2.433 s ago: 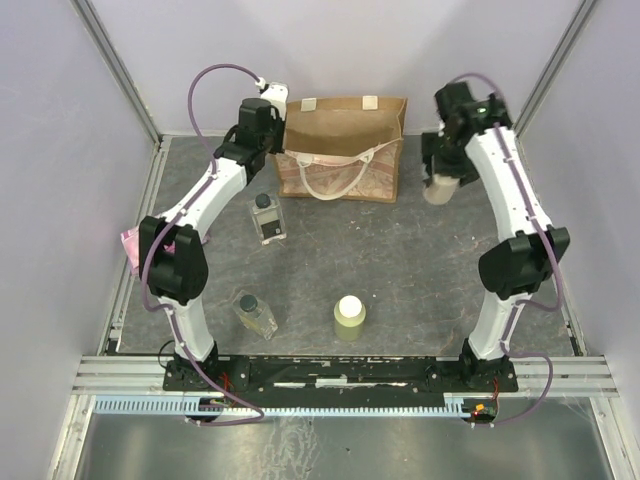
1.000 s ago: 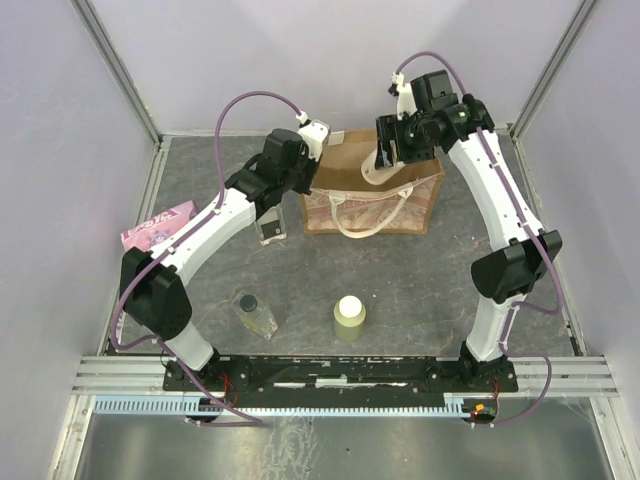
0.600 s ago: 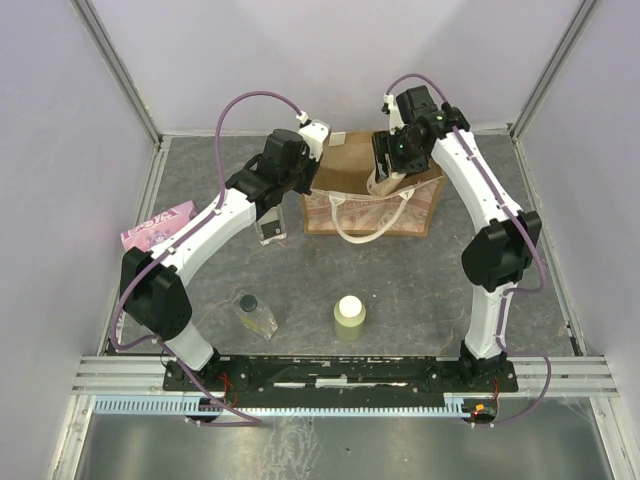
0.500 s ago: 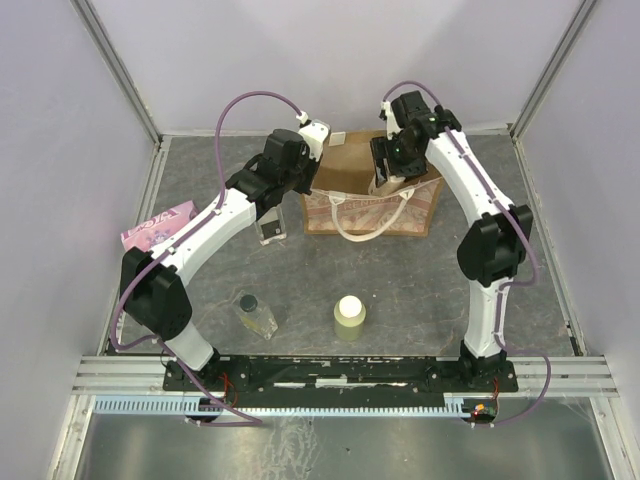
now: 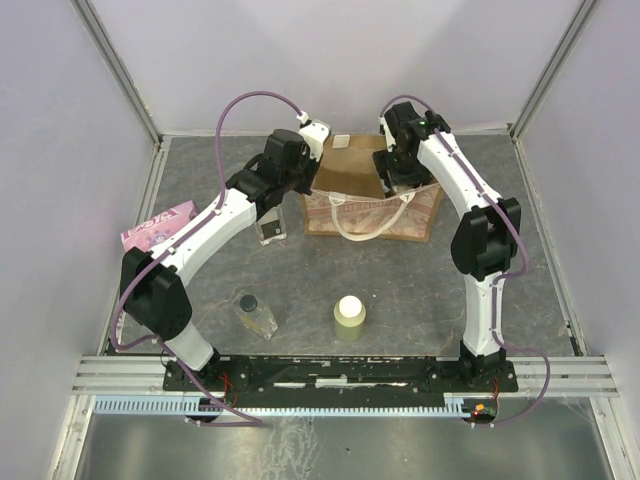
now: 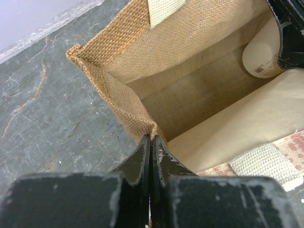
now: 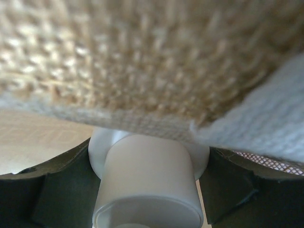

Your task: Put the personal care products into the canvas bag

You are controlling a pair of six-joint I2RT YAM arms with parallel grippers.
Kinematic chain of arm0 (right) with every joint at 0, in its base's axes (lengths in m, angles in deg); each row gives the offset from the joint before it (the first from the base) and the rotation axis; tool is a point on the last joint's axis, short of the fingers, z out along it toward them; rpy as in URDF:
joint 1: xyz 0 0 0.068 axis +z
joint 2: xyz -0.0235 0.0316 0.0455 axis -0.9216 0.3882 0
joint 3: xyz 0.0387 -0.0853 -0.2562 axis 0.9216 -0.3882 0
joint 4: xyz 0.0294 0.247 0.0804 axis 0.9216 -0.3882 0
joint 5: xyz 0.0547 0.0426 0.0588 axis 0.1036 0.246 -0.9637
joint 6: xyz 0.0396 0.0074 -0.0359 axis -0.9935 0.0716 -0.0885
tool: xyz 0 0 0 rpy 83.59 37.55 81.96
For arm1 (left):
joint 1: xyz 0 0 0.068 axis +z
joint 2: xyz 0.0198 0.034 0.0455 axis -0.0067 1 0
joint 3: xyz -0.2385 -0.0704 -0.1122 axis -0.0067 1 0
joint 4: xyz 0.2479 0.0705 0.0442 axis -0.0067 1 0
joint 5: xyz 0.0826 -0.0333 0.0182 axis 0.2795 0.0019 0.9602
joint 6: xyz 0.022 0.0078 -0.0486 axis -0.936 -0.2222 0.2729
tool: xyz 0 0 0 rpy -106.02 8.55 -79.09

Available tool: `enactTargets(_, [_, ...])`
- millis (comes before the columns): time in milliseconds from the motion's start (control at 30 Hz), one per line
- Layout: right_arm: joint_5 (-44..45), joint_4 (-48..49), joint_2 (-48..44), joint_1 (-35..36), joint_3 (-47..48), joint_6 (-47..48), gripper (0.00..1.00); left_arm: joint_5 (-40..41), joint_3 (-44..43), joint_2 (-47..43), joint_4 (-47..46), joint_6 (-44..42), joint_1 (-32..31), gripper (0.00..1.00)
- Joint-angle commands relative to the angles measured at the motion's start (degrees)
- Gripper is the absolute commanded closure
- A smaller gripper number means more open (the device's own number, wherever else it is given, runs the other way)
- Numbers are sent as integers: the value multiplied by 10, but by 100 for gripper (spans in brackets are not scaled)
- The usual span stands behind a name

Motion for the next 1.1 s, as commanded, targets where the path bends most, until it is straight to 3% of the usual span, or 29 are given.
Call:
enactTargets(0, [55, -43, -10, -2, 9, 14, 100, 11, -18, -3, -3, -22, -4, 97])
enactTargets(400, [30, 8, -40, -7, -115, 29, 100, 23, -2, -5, -13, -25, -3, 97])
enactTargets(667, [10, 31, -34, -7, -143, 22, 99, 29, 4, -12, -15, -25, -3, 97])
enactTargets(767, [4, 26, -26, -7, -143, 23, 81, 29, 6, -13, -14, -24, -3, 97])
enactTargets(967, [-1, 28, -48, -7, -139, 17, 26, 28, 9, -16, -15, -22, -3, 97])
enactTargets(1067, [0, 21, -65, -7, -118, 17, 18, 26, 10, -14, -16, -22, -3, 97])
